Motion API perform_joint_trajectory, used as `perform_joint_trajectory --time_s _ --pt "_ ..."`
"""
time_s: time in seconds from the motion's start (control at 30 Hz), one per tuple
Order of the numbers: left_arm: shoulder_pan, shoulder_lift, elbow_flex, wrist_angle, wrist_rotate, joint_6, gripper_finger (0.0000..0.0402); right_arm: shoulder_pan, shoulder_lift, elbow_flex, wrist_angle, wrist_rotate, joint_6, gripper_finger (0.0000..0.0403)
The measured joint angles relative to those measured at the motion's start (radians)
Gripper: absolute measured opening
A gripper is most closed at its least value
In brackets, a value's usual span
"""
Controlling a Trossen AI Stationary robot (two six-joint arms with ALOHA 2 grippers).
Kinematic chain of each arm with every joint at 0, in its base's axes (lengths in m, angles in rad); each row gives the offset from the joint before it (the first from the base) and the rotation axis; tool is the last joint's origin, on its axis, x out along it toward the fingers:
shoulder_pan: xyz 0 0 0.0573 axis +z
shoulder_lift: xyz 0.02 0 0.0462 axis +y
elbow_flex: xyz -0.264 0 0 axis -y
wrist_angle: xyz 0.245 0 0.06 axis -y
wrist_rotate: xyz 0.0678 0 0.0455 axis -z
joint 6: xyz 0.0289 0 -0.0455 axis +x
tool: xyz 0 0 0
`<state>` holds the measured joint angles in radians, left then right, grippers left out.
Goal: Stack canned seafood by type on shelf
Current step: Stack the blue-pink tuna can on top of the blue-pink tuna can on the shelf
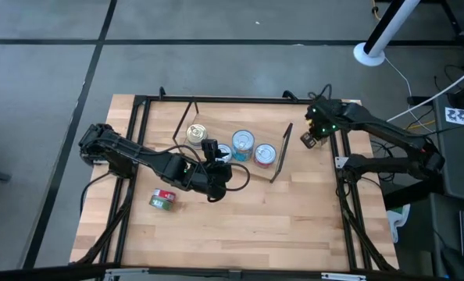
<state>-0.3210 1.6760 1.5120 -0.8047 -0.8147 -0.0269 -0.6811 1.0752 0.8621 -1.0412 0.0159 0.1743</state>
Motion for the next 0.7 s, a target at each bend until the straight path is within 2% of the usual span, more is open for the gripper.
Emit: perform_joint_trajectory --time_s 0.2,0.33,0.43,0.63,0.7 --pt "0.000 0.000 0.000 0.000 0.000 0.000 0.0214 0.000 0.007 0.103 -0.004 0.026 -0.064 0.0002" --pt "0.000 0.000 0.000 0.000 0.000 0.000 0.0214 0.000 0.007 0.124 -0.010 0.027 -0.077 0.0026" --pt "0.000 0.000 0.000 0.000 0.000 0.000 0.0214 0.000 0.010 0.124 -0.028 0.049 -0.070 0.0066" --pt "0.000 0.000 0.000 0.000 0.000 0.000 0.0214 0.000 0.060 0.124 -0.084 0.198 -0.018 0.0172" --pt "0.000 0.000 0.000 0.000 0.000 0.000 0.0214 0.000 0.086 0.124 -0.103 0.209 -0.017 0.0206"
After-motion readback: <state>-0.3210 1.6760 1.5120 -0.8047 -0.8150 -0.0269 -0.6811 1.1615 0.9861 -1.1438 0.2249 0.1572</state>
